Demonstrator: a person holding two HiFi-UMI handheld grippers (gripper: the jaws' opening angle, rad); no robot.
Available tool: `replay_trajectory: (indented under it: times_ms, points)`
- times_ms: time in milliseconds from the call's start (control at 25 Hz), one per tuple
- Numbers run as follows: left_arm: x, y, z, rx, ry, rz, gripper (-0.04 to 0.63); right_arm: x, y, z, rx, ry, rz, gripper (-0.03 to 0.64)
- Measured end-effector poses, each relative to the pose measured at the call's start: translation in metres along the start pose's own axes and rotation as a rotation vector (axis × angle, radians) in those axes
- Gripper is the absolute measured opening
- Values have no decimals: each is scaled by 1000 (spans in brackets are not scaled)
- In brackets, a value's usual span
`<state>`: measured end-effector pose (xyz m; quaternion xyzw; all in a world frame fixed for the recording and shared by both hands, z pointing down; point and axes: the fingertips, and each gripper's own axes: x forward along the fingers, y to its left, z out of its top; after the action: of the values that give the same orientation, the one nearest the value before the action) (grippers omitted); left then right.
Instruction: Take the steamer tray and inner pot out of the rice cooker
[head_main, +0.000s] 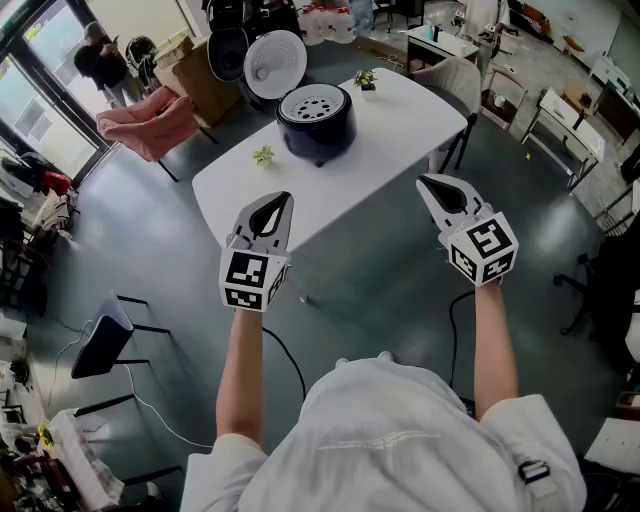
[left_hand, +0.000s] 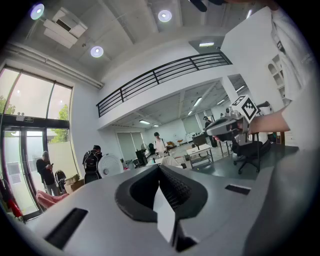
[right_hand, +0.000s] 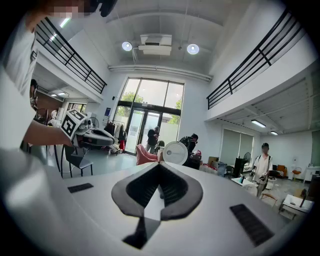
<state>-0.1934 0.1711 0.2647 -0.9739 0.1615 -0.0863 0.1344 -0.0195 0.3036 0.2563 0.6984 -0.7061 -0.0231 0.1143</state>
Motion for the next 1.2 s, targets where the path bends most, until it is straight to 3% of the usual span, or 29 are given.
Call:
replay_trajectory:
  times_ms: [240, 440, 720, 760, 800, 880, 1040, 1200]
  points:
    - [3, 1, -3, -17, -1, -3, 15, 2, 1, -4, -15, -1, -1, 23]
    - [1, -2, -6, -30, 5, -9, 15, 2, 6, -4, 35, -15, 39, 23]
    - [4, -7, -17, -55, 62, -11, 18, 5, 3, -14, 56, 12, 54, 30]
    - [4, -6, -17, -62, 58, 1, 27, 6, 3, -16, 59, 18, 56, 57]
    - [4, -4, -16, -68, 52, 10, 76, 6, 2, -18, 59, 26, 59, 129]
    - [4, -5, -14, -74, 39, 15, 167, 7, 3, -21, 54, 38, 71, 167]
    - [7, -13, -8, -85, 18, -2, 177, 5, -2, -21, 64, 33, 94, 215]
    - [11, -18, -9, -99, 22, 0, 176, 6, -7, -20, 57, 22, 105, 213]
